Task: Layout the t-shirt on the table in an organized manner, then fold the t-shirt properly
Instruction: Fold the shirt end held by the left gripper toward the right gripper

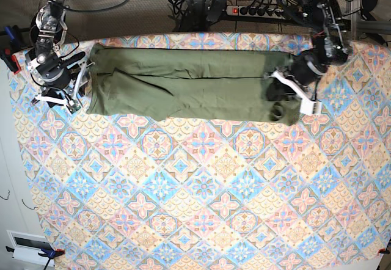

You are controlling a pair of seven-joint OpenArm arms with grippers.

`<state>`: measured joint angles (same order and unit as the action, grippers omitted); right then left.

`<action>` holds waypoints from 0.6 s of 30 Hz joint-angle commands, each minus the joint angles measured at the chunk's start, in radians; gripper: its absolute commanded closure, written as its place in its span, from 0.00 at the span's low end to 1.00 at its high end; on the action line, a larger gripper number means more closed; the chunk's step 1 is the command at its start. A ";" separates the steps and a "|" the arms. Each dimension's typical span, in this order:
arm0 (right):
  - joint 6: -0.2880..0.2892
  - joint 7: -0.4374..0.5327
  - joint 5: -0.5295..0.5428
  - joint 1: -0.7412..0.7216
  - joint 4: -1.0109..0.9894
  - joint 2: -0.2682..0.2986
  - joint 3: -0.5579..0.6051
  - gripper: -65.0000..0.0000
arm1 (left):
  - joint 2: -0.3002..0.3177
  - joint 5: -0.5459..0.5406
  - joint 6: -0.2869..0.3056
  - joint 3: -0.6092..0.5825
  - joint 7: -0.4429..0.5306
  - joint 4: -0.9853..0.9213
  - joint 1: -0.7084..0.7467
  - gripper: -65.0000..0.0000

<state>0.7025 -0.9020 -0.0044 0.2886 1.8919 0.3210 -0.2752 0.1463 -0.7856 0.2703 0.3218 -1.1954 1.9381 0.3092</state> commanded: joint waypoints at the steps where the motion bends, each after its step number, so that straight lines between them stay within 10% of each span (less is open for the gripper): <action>1: -0.004 0.017 0.002 -0.009 0.019 0.017 -0.014 0.58 | -0.007 -0.016 0.007 -0.008 0.013 0.014 -0.002 1.00; 18: -0.004 0.017 0.002 -0.010 0.019 0.033 -0.045 0.58 | -0.118 0.050 0.007 -0.145 0.079 -0.049 -0.006 1.00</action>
<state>0.7025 -0.9012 -0.0040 0.2859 1.8919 0.3382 -0.3145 0.0277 -0.7116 0.2699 0.1780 -1.1282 1.8717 0.3107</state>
